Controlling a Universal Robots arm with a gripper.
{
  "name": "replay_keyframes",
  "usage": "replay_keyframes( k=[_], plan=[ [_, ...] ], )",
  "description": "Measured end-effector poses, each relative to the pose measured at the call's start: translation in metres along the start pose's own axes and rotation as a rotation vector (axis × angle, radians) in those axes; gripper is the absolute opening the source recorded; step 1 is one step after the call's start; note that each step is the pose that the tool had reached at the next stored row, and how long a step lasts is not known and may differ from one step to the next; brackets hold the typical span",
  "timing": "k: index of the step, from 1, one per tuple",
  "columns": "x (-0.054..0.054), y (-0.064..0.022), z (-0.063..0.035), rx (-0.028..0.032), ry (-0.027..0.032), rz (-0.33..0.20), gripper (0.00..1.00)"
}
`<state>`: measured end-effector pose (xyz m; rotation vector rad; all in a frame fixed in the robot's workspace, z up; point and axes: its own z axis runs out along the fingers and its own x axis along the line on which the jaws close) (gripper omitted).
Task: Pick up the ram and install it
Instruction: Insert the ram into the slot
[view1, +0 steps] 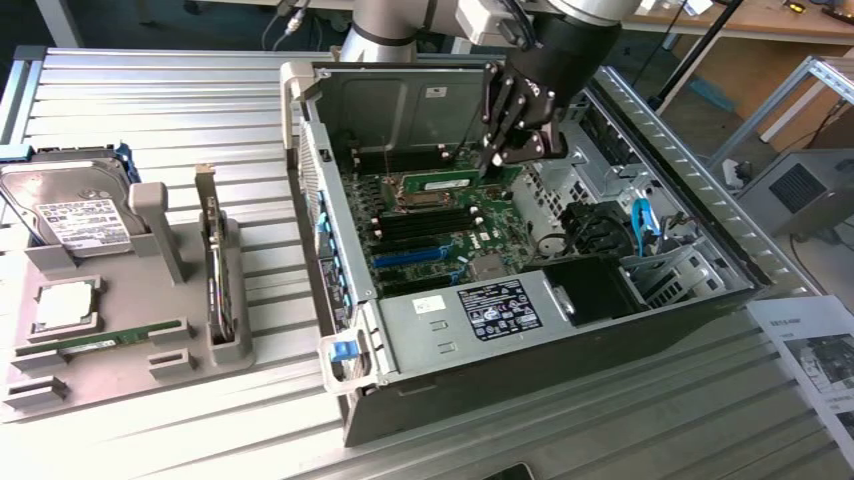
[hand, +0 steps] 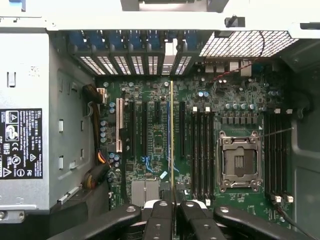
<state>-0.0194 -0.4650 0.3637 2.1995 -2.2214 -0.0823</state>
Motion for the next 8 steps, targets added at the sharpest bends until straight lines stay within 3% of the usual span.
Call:
replay_keyframes(
  k=[8],
  plan=[
    [0.000, -0.0007, 0.0149, 0.0001, 0.0001, 0.000, 0.12]
  ],
)
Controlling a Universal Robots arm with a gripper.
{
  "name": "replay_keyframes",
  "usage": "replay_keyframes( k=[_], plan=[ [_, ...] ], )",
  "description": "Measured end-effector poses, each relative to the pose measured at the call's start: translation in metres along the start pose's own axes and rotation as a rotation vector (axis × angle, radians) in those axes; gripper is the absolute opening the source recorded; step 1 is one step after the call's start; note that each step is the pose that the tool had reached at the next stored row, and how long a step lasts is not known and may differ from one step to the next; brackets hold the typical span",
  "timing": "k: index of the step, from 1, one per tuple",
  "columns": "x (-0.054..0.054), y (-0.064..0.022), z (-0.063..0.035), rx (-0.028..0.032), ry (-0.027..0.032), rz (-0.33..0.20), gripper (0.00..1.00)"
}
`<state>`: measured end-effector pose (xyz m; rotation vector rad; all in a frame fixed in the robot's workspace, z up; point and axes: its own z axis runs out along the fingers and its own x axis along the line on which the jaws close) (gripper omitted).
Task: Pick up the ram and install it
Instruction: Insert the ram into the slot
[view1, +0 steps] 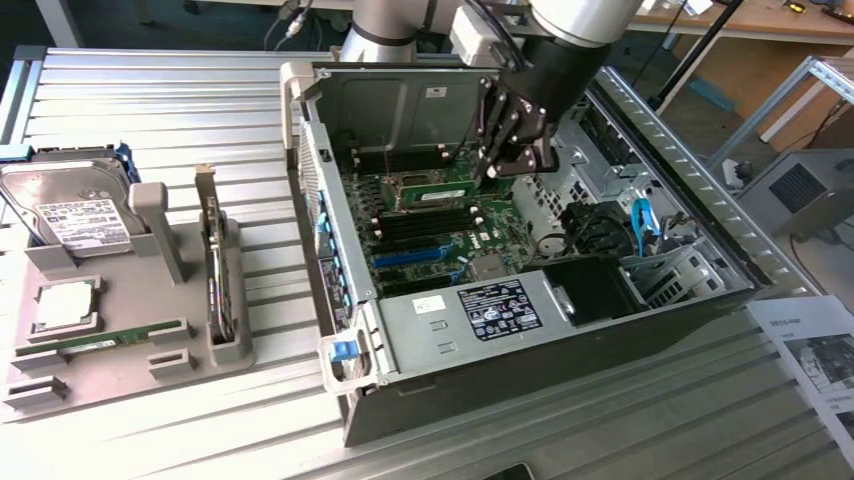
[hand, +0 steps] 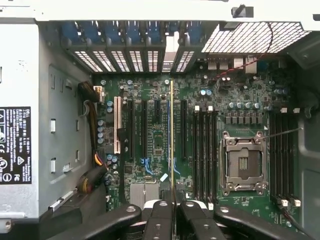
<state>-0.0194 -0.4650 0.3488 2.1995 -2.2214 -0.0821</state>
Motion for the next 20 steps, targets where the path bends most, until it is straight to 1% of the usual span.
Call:
replay_keyframes(
  k=[12, 18, 20],
  plan=[
    [0.001, -0.0014, 0.0292, 0.0000, 0.0001, 0.000, 0.12],
    [0.001, -0.0014, 0.0305, 0.0000, -0.0001, 0.000, 0.12],
    [-0.001, -0.0014, 0.0312, 0.0001, -0.0003, 0.000, 0.12]
  ],
)
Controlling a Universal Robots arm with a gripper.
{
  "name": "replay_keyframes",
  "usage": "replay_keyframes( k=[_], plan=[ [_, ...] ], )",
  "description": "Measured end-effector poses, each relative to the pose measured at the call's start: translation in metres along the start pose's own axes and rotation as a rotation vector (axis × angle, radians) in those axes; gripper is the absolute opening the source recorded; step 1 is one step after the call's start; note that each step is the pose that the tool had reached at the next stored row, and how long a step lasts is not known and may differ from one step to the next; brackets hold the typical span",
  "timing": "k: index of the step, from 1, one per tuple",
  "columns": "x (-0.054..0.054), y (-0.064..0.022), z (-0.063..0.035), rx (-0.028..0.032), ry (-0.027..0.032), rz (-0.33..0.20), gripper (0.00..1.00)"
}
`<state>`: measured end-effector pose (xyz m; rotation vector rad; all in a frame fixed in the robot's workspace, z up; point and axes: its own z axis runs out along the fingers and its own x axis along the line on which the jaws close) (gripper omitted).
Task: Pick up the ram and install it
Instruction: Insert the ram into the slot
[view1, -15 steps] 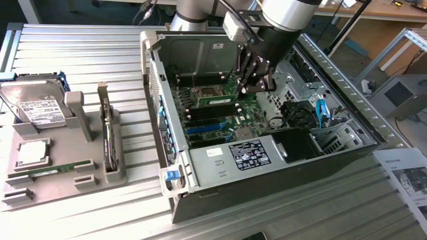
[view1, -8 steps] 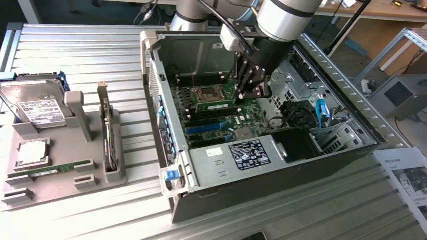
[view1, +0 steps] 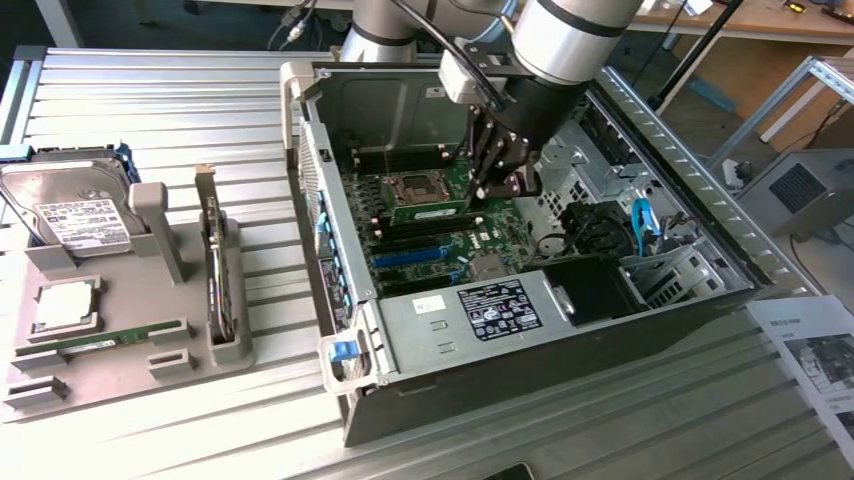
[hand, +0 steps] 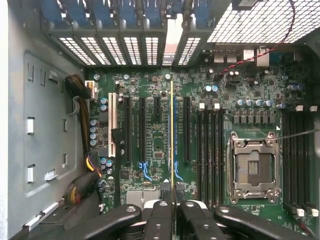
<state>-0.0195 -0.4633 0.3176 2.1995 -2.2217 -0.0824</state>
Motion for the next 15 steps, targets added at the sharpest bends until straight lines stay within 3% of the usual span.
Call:
replay_keyframes(
  k=[15],
  plan=[
    [-0.023, -0.0001, 0.0073, -0.0001, 0.0003, 0.000, 0.12]
  ],
)
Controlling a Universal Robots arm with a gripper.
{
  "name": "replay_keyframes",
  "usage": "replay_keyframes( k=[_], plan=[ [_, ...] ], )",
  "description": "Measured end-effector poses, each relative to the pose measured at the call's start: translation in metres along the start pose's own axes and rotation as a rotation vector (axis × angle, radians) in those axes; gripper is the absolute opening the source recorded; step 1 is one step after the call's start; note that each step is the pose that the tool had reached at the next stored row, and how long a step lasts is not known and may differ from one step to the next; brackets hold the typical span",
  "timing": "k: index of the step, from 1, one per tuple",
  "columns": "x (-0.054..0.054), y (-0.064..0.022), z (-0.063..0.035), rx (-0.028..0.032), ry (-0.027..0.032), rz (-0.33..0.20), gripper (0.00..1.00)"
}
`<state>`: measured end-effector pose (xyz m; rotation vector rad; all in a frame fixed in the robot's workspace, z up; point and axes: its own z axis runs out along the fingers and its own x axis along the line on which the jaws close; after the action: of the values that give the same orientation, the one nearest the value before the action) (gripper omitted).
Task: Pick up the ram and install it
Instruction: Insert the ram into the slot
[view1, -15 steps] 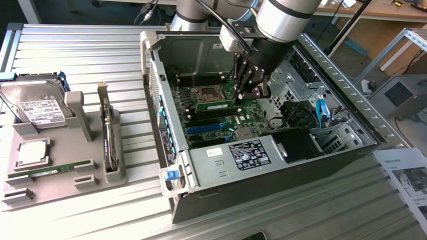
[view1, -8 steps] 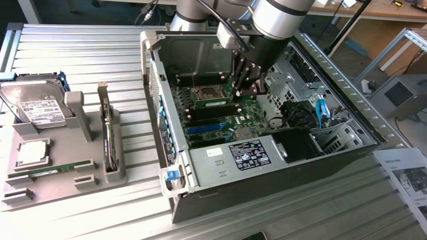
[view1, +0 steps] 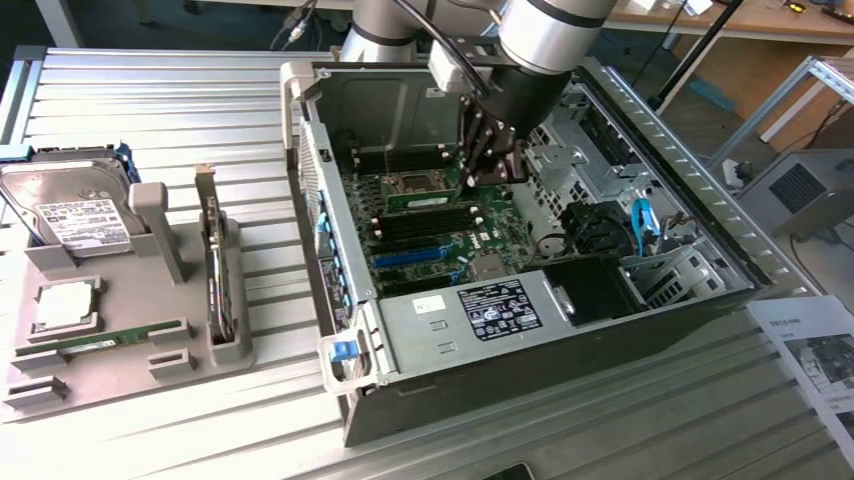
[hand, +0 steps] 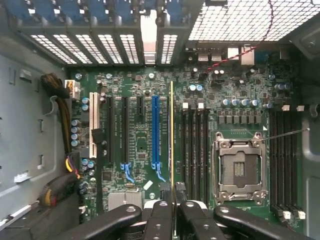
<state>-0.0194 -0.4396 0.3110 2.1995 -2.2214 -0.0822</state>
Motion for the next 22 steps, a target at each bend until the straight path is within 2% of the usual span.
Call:
replay_keyframes(
  k=[12, 19, 20, 22],
  plan=[
    [-0.018, -0.0002, 0.0082, 0.0000, -0.0001, 0.000, 0.12],
    [-0.020, -0.0002, 0.0092, -0.0001, 0.0002, 0.000, 0.12],
    [-0.020, -0.0002, 0.0093, 0.0000, 0.0024, 0.000, 0.12],
    [-0.020, -0.0001, 0.0093, 0.0001, 0.0163, 0.001, 0.12]
  ],
)
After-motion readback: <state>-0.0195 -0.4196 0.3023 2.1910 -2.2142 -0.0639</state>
